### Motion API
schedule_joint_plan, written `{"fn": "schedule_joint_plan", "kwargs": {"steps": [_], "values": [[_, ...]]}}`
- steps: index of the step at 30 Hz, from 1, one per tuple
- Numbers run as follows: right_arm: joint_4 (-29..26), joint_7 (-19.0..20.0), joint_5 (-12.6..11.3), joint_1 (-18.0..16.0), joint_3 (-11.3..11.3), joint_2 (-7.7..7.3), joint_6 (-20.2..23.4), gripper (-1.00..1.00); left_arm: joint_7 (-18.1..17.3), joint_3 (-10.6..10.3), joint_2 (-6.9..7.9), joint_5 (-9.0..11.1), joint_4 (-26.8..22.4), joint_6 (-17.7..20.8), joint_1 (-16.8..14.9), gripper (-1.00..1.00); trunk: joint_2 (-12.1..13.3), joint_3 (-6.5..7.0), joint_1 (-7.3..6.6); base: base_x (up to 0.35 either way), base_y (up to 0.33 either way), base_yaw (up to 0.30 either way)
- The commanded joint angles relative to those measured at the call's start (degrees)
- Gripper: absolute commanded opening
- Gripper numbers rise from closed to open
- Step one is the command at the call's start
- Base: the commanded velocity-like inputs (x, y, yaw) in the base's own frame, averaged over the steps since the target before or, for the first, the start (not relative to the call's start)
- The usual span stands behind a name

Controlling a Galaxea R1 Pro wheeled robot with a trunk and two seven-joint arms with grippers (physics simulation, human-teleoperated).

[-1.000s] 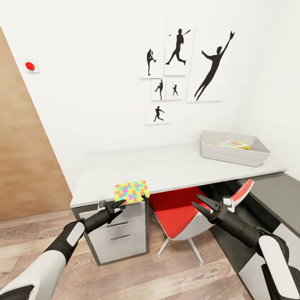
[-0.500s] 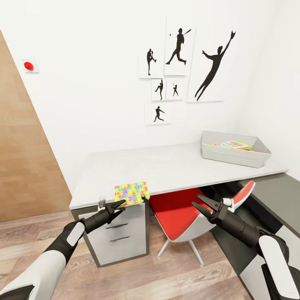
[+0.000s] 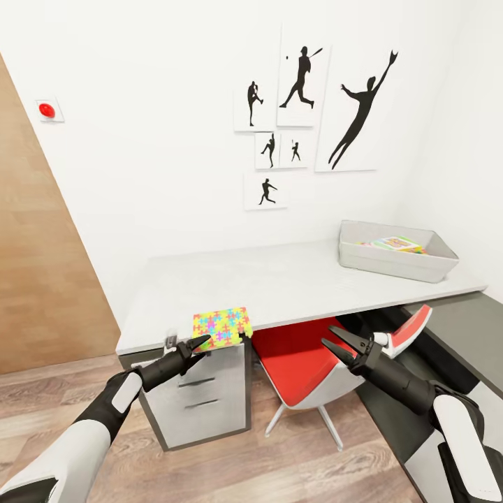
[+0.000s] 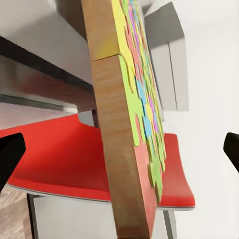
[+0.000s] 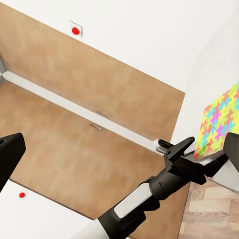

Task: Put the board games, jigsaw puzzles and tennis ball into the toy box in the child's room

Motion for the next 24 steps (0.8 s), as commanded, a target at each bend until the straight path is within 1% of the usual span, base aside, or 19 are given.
{"fn": "schedule_joint_plan", "kwargs": {"steps": [1, 6, 9, 14, 24], "values": [[0.0, 0.3, 0.3, 0.0, -0.1, 0.01, 0.3, 1.0, -0.1, 0.1, -0.01, 0.2, 0.0, 0.4, -0.1, 1.0, 0.0, -0.05, 0.01, 0.186, 0.106, 0.0], [0.0, 0.3, 0.3, 0.0, -0.1, 0.01, 0.3, 1.0, -0.1, 0.1, -0.01, 0.2, 0.0, 0.4, 0.0, 1.0, 0.0, -0.05, 0.01, 0.198, 0.114, 0.0], [0.0, 0.3, 0.3, 0.0, -0.1, 0.01, 0.3, 1.0, -0.2, 0.1, -0.01, 0.2, 0.0, 0.3, 0.0, 1.0, 0.0, -0.05, 0.01, 0.108, 0.06, 0.0], [0.0, 0.3, 0.3, 0.0, -0.1, 0.01, 0.2, 1.0, -0.1, 0.2, 0.04, 0.2, 0.0, 0.3, 0.0, 1.0, 0.0, -0.05, 0.01, 0.033, 0.019, 0.0], [0.0, 0.3, 0.3, 0.0, 0.7, 0.01, 0.2, 1.0, -0.1, 0.1, 0.08, 0.2, 0.0, 0.3, 0.0, 1.0, 0.0, -0.05, 0.01, 0.005, 0.003, 0.0]]}}
